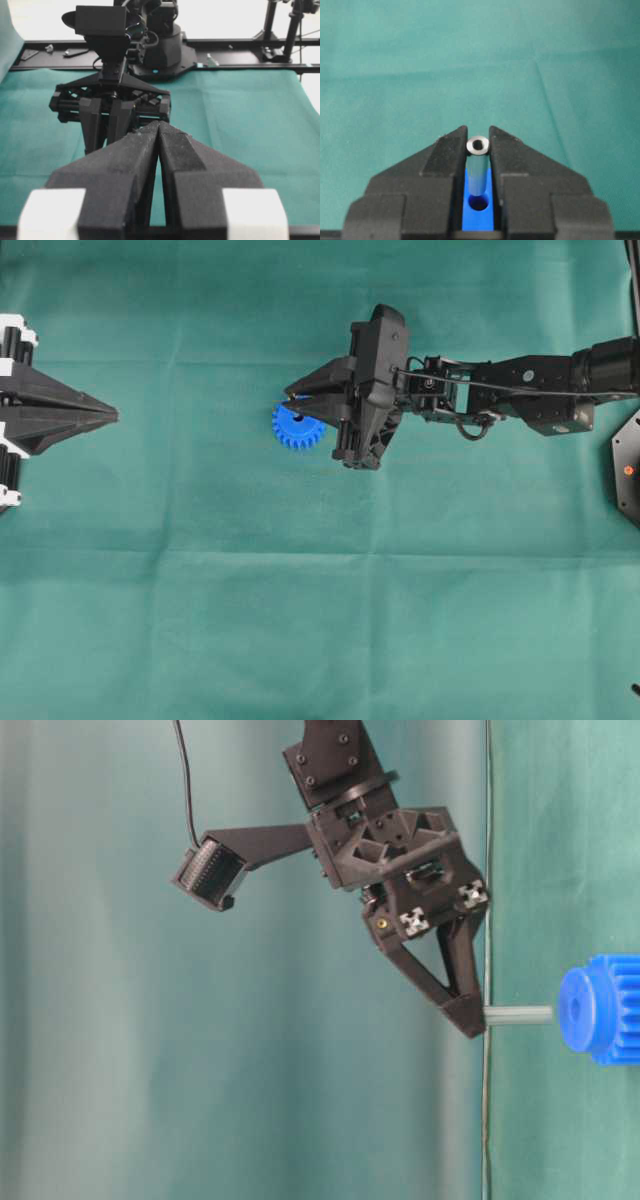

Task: Insert the shaft placed at a random location into the center hole of the small gear at another random location.
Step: 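Align the shaft over the gear's center hole and lower it in, then open the right gripper to release the shaft in the gear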

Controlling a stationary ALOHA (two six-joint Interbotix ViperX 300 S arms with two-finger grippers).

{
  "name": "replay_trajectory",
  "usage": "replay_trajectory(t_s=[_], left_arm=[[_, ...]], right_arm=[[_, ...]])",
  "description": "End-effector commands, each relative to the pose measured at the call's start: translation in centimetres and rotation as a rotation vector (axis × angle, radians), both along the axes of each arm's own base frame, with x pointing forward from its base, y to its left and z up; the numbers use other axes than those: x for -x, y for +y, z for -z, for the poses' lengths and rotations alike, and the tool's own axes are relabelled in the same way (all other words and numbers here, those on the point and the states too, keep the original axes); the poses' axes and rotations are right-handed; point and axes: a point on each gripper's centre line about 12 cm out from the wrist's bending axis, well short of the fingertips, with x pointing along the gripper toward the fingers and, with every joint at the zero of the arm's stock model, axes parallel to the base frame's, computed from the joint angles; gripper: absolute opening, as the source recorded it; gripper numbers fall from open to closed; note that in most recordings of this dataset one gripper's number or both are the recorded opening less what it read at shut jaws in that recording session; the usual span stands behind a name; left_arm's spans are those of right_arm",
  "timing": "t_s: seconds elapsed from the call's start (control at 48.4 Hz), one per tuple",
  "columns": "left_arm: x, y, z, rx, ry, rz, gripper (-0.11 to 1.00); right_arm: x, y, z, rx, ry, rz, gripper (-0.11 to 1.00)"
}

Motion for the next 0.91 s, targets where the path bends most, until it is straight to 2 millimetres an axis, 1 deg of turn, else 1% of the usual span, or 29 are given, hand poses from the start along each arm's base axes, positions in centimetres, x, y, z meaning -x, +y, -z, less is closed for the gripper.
replay_trajectory(t_s=[0.0, 0.537, 0.888], left_arm=[[-0.2, 0.0, -0.9, -0.001, -0.023, 0.001, 0.0], [-0.2, 0.0, -0.9, -0.001, -0.023, 0.001, 0.0], [-0.2, 0.0, -0.9, -0.003, -0.023, 0.002, 0.0]], right_arm=[[-0.4, 0.1, -0.5, 0.003, -0.021, -0.003, 0.14], [-0.5, 0.1, 2.4, -0.01, 0.036, 0.004, 0.14], [-0.6, 0.1, 2.9, -0.023, 0.048, 0.009, 0.14]])
